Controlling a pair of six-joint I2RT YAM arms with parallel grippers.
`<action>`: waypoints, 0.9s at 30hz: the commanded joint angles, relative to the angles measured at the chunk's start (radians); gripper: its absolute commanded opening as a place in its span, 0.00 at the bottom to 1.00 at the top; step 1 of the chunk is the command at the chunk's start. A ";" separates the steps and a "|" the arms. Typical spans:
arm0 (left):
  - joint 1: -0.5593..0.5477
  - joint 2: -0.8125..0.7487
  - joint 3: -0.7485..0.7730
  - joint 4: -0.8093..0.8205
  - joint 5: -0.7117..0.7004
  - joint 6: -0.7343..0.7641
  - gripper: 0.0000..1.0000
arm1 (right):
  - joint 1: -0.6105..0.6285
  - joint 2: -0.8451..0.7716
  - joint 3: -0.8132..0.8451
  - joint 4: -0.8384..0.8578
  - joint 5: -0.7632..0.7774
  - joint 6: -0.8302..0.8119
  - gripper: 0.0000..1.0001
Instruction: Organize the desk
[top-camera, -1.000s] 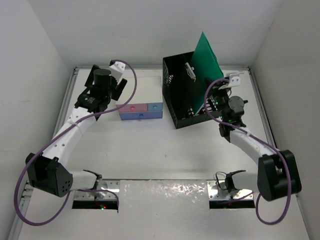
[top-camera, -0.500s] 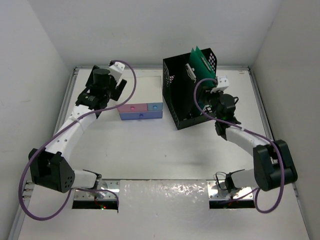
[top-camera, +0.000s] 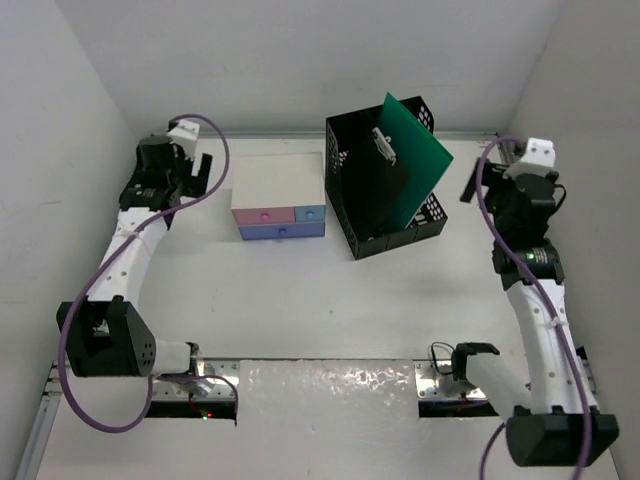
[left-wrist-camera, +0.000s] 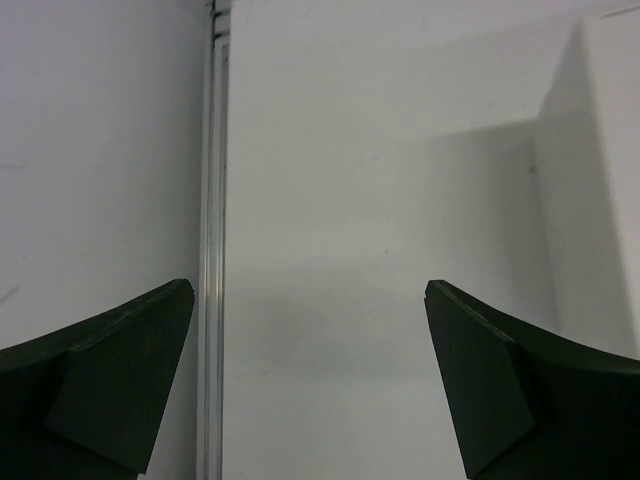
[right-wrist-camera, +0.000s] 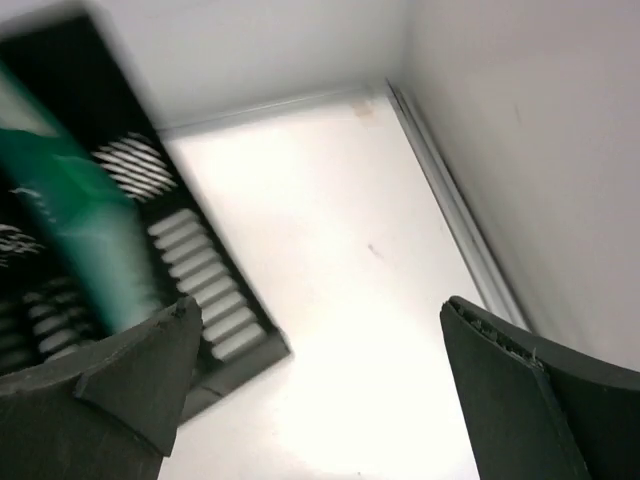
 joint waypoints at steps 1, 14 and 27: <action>0.091 -0.035 -0.054 0.015 0.062 -0.069 1.00 | -0.246 0.018 -0.198 -0.164 -0.238 0.121 0.99; 0.167 -0.125 -0.411 0.161 0.033 -0.055 0.99 | -0.367 -0.040 -0.480 -0.026 -0.201 0.216 0.99; 0.165 -0.147 -0.403 0.151 0.044 -0.055 1.00 | -0.367 0.008 -0.485 0.265 -0.507 0.209 0.99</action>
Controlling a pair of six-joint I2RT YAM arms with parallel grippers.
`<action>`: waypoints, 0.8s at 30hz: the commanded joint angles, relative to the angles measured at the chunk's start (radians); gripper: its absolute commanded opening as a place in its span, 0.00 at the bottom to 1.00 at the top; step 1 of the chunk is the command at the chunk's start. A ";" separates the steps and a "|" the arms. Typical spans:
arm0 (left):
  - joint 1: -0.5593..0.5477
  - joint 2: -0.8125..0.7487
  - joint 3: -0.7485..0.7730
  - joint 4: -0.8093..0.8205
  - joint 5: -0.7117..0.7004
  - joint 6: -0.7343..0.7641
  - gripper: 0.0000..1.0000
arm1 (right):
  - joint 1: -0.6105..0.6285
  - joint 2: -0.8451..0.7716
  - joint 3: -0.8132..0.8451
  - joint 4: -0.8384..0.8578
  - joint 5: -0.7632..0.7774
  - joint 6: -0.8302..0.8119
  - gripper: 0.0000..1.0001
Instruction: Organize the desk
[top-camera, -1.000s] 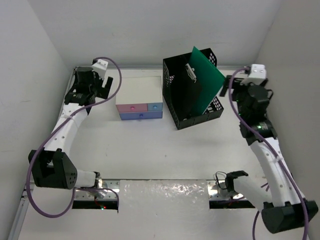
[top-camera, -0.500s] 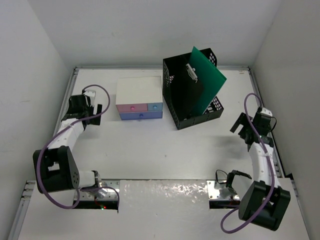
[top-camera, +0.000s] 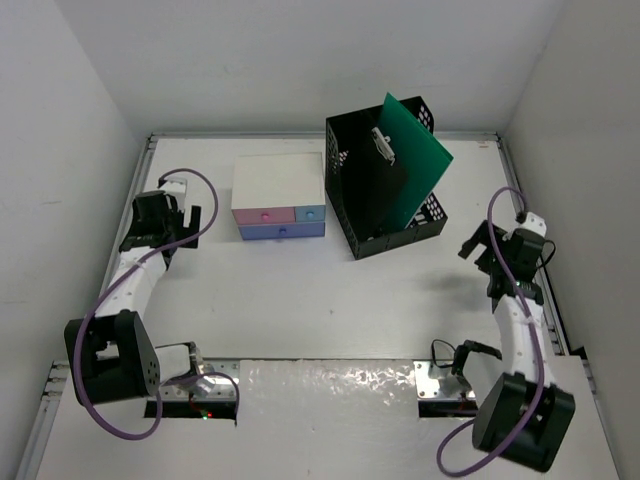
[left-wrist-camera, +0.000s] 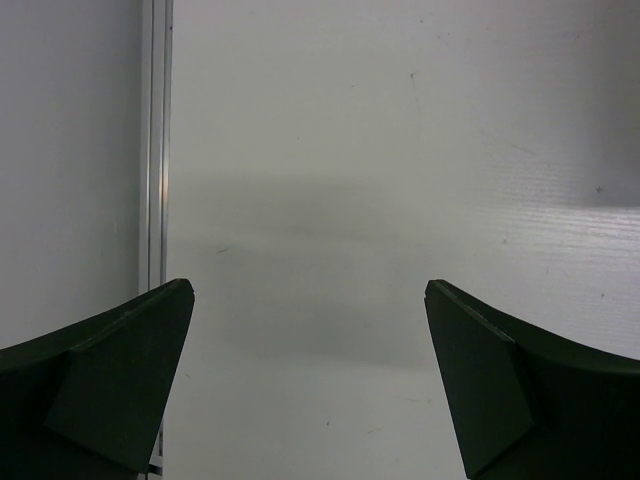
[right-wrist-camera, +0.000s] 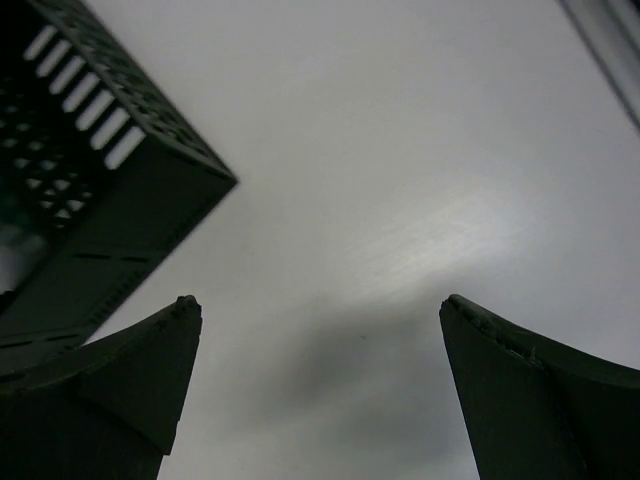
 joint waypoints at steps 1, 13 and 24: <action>0.009 -0.021 0.033 0.031 0.015 -0.016 1.00 | -0.001 0.106 0.060 0.257 -0.290 -0.011 0.99; 0.009 0.021 -0.007 0.089 -0.035 -0.003 1.00 | 0.122 0.686 0.419 0.400 -0.403 -0.063 0.64; 0.012 0.054 0.030 0.091 -0.052 -0.002 1.00 | 0.218 0.754 0.237 0.599 -0.308 0.061 0.26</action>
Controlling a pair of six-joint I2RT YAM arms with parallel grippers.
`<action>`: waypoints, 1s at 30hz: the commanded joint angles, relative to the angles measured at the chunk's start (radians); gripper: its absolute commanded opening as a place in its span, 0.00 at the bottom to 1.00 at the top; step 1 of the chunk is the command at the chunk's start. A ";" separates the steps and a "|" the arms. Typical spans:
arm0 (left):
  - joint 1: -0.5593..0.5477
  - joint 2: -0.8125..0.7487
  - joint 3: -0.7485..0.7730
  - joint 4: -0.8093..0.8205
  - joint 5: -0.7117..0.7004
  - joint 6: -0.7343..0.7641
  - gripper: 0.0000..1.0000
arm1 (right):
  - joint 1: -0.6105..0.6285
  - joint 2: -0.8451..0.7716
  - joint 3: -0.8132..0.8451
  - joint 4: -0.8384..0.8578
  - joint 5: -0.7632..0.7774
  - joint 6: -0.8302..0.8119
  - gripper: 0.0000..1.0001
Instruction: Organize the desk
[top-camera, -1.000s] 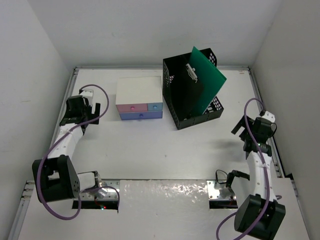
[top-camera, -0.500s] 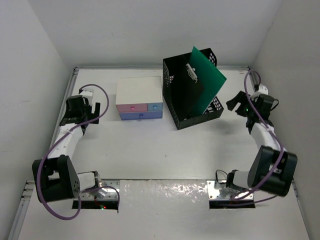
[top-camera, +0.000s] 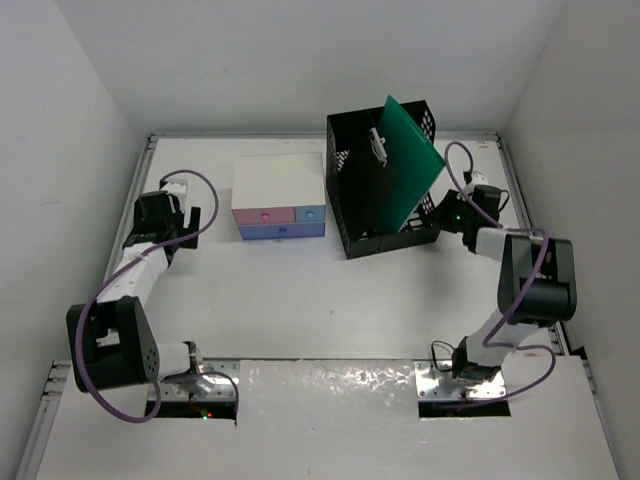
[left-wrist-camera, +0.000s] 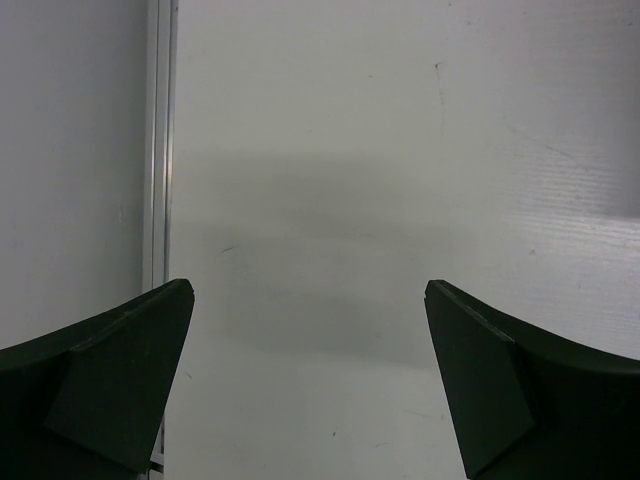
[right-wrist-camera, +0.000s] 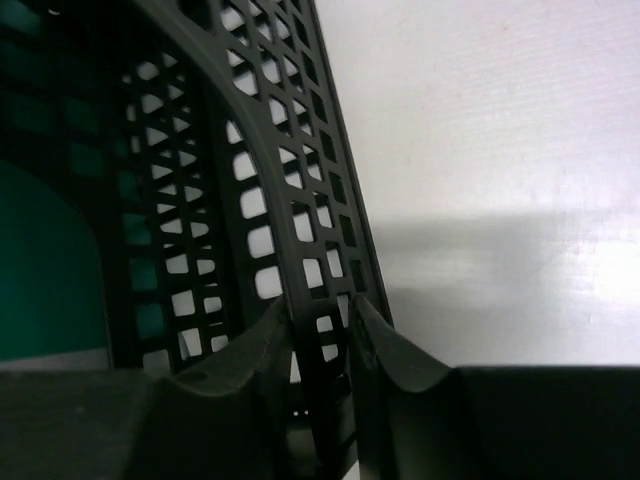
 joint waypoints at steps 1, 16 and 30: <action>0.009 -0.015 0.033 0.047 0.002 -0.003 1.00 | 0.022 -0.146 -0.152 0.140 0.041 0.064 0.25; 0.009 -0.021 0.044 0.028 0.039 0.000 1.00 | -0.105 -0.502 -0.139 -0.175 0.052 0.011 0.99; 0.011 -0.042 0.021 0.034 0.068 -0.006 0.99 | -0.170 -0.737 -0.189 -0.530 0.489 -0.038 0.99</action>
